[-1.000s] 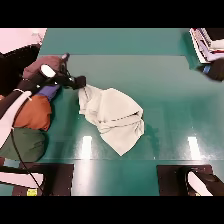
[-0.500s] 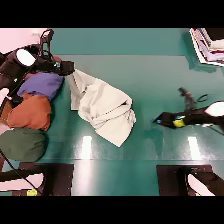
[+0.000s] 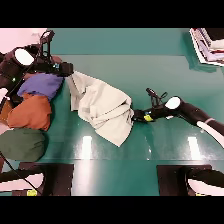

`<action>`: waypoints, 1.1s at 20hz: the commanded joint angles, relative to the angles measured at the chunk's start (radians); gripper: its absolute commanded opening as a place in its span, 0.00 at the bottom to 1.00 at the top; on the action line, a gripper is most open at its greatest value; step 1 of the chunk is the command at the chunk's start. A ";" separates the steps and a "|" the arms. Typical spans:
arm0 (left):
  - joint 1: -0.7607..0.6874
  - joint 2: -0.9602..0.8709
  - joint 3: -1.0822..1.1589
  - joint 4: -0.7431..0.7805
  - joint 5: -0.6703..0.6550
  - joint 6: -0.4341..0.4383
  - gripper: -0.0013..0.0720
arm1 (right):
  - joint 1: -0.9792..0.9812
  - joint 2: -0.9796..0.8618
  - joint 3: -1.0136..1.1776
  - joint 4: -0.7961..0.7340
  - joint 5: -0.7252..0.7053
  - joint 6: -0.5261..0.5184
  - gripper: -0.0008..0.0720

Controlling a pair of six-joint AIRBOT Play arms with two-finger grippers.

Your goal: Fold the shirts.

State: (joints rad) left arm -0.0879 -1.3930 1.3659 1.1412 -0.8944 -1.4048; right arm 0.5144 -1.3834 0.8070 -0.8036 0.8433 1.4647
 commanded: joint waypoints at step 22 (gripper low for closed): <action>0.001 0.659 0.533 0.085 -0.013 0.052 0.05 | -0.355 0.577 0.920 -0.457 0.360 0.042 0.03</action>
State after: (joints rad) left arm -0.0879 -0.7753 1.8420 1.2221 -0.9142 -1.3544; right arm 0.1696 -0.8433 1.6470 -1.2446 1.1706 1.5063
